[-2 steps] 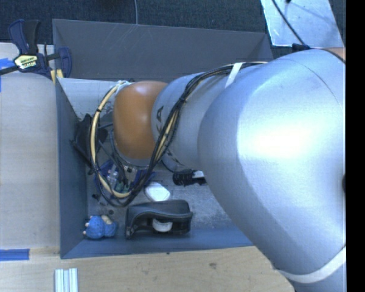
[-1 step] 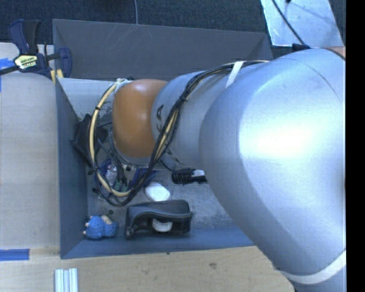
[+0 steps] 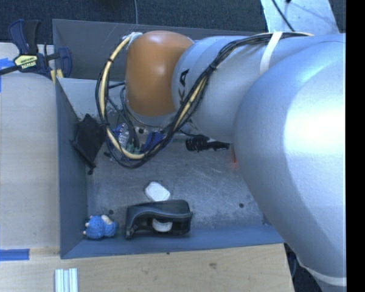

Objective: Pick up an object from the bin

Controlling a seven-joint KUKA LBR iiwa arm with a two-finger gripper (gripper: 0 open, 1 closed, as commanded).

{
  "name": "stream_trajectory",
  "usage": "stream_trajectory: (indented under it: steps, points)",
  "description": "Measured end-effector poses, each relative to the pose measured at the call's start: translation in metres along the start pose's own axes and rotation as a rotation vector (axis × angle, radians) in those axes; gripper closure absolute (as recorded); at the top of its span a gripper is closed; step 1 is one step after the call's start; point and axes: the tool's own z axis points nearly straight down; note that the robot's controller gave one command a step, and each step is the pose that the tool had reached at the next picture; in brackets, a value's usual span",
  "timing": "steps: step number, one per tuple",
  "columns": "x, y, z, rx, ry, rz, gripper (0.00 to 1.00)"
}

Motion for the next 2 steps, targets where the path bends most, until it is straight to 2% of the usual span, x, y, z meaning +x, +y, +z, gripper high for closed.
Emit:
stream_trajectory:
  steps: [1, 2]
  points:
    - [0.025, -0.007, -0.027, 0.006, 0.009, -0.003, 1.00]
    - [0.012, -0.004, -0.132, 0.000, 0.001, -0.011, 1.00]
